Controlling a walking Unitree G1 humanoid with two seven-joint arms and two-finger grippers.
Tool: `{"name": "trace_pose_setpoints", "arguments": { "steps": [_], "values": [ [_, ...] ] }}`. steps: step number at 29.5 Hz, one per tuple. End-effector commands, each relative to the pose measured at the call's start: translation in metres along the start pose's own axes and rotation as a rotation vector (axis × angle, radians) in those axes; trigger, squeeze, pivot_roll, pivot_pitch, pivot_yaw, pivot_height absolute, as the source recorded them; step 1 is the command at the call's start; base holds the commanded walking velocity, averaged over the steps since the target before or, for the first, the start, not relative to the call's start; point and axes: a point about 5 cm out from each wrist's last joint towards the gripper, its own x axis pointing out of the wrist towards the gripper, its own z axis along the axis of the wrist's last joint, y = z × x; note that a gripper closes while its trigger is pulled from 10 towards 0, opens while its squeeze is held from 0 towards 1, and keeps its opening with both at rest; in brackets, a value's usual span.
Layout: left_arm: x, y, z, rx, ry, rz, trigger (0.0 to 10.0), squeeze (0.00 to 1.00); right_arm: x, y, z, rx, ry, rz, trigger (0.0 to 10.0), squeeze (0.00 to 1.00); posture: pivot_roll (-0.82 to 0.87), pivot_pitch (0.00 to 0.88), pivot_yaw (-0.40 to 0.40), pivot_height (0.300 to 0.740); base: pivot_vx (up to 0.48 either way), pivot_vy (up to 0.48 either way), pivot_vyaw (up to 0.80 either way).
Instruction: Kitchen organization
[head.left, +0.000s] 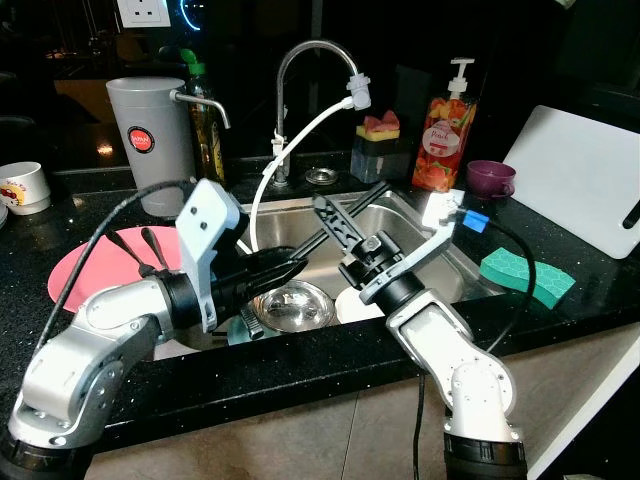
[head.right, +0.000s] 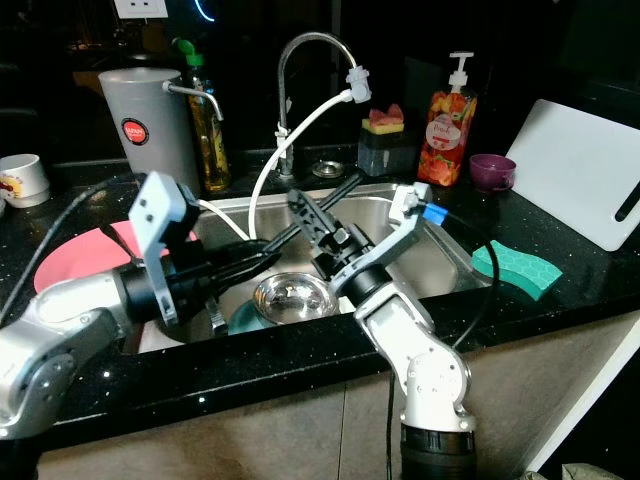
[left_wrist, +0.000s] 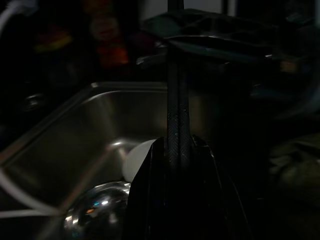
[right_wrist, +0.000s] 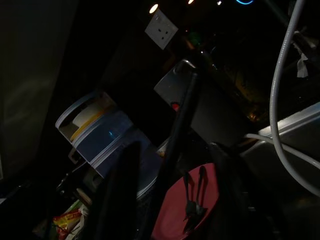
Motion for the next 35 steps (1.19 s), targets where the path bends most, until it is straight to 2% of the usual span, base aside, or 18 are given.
{"name": "trace_pose_setpoints", "arguments": {
  "steps": [1, 4, 15, 16, 18, 19, 21, 22, 34, 35],
  "values": [
    [0.001, 0.004, -0.003, 0.024, 0.018, 0.032, 10.0, 0.00, 0.003, 0.001, -0.001, 0.037, -0.010, 0.007, 0.0, 0.00, 0.13, 0.065, -0.013, 0.740, 0.000, 0.000, 0.00],
    [0.003, 0.013, -0.005, 0.019, 0.024, 0.114, 10.0, 0.00, 0.003, -0.001, 0.000, 0.041, -0.014, -0.014, 0.0, 0.00, 0.13, 0.065, -0.015, 0.740, 0.000, 0.000, 0.00],
    [0.007, 0.007, -0.003, 0.009, -0.013, 0.102, 10.0, 0.00, 0.004, -0.002, 0.002, 0.051, -0.027, -0.026, 0.0, 0.00, 0.13, 0.072, -0.018, 0.740, 0.000, 0.000, 0.00],
    [0.007, 0.008, -0.002, 0.010, -0.016, 0.113, 10.0, 0.00, 0.004, -0.003, 0.002, 0.049, -0.028, -0.032, 6.4, 0.00, 0.13, 0.072, -0.018, 0.740, 0.000, 0.000, 0.00],
    [0.007, 0.008, -0.002, 0.010, -0.016, 0.113, 10.0, 0.00, 0.004, -0.003, 0.002, 0.049, -0.028, -0.032, 6.4, 0.00, 0.13, 0.072, -0.018, 0.740, 0.000, 0.000, 0.00],
    [0.008, 0.010, -0.002, 0.011, -0.019, 0.127, 10.0, 0.00, 0.004, -0.004, 0.003, 0.042, -0.034, -0.035, 10.0, 0.00, 0.13, 0.072, -0.018, 0.740, 0.000, 0.000, 0.00],
    [0.008, 0.013, -0.001, 0.014, -0.021, 0.149, 10.0, 0.00, 0.004, -0.006, 0.005, 0.032, -0.041, -0.049, 10.0, 0.00, 0.13, 0.073, -0.018, 0.740, 0.000, 0.000, 0.00],
    [0.009, 0.014, 0.000, 0.015, -0.024, 0.149, 10.0, 0.00, 0.004, -0.007, 0.005, 0.028, -0.045, -0.056, 10.0, 1.00, 0.13, 0.073, -0.018, 0.740, 0.000, 0.000, 0.00],
    [0.013, 0.006, -0.001, 0.001, -0.028, 0.102, 10.0, 0.00, 0.005, -0.010, 0.007, 0.035, -0.062, -0.076, 10.0, 1.00, 0.13, 0.072, -0.010, 0.740, 0.000, 0.000, 0.00],
    [0.014, 0.005, -0.002, -0.001, -0.026, 0.094, 10.0, 0.00, 0.005, -0.010, 0.007, 0.033, -0.060, -0.079, 10.0, 0.50, 0.13, 0.072, -0.010, 0.740, 0.000, 0.000, 0.00]
  ]
}}
